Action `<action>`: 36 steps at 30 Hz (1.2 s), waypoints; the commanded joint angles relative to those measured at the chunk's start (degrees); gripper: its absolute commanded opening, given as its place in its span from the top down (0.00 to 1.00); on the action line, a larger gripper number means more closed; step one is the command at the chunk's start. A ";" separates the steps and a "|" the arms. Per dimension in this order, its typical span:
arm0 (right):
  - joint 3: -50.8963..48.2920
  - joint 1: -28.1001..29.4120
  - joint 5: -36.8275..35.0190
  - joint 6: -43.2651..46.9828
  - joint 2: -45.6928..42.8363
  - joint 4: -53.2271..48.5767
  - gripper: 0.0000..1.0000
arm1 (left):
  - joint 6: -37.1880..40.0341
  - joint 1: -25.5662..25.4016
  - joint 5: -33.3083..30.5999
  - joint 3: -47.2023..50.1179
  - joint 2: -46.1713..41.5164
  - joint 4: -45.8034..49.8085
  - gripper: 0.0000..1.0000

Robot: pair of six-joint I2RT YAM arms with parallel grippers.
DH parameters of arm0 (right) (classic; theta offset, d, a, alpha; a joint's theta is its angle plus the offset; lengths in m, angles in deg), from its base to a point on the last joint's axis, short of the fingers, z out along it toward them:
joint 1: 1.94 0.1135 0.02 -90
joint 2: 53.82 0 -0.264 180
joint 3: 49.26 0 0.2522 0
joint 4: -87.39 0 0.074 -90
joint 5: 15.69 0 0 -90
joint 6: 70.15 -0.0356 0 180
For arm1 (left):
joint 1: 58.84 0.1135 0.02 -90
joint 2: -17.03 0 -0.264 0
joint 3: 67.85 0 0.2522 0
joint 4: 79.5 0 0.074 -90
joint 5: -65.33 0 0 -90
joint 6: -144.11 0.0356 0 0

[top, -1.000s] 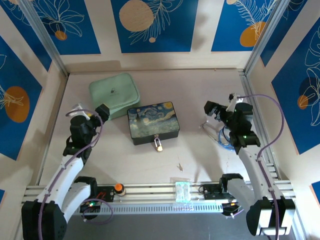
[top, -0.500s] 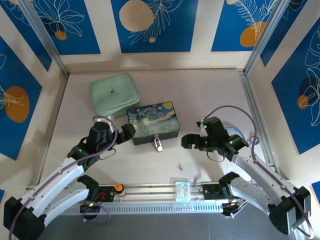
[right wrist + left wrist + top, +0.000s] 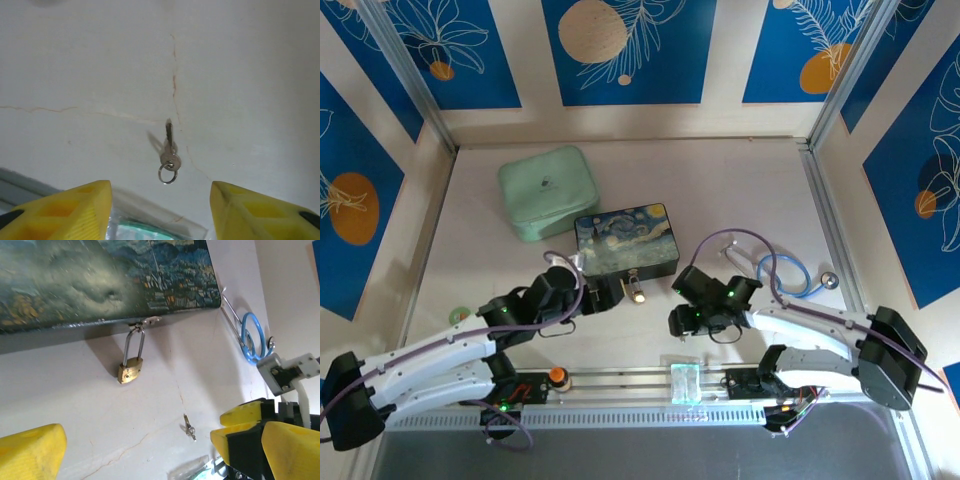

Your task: Unlock the padlock with the key

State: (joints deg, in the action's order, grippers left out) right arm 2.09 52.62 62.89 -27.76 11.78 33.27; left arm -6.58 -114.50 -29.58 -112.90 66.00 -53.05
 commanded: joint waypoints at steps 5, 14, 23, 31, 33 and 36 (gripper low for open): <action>0.30 3.44 -2.29 -3.97 4.62 1.53 0.52 | -3.83 -3.68 -2.83 2.42 2.68 -5.75 0.01; 1.16 6.11 -2.91 -4.63 10.05 1.77 0.56 | -4.35 -4.63 -3.01 3.16 4.71 -8.25 0.01; 0.39 6.76 -3.09 -4.77 11.33 2.75 0.64 | -5.08 -4.63 -3.35 4.35 4.25 -9.00 0.00; 2.36 7.66 -3.79 -4.57 16.37 2.60 0.71 | -5.90 -4.63 -4.14 5.76 3.51 -9.23 0.00; 2.54 7.80 -4.65 -4.79 17.08 2.14 0.77 | -6.11 -4.59 -4.32 6.14 3.19 -9.20 0.01; 2.40 7.84 -4.91 -4.61 17.39 3.01 0.81 | -6.38 -4.60 -4.85 6.67 2.76 -9.20 0.01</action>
State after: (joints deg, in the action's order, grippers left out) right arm 4.36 59.99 58.38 -31.85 27.45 34.28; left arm -12.06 -118.65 -32.90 -107.22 69.83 -60.96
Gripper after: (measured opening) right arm 0.206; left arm 0.994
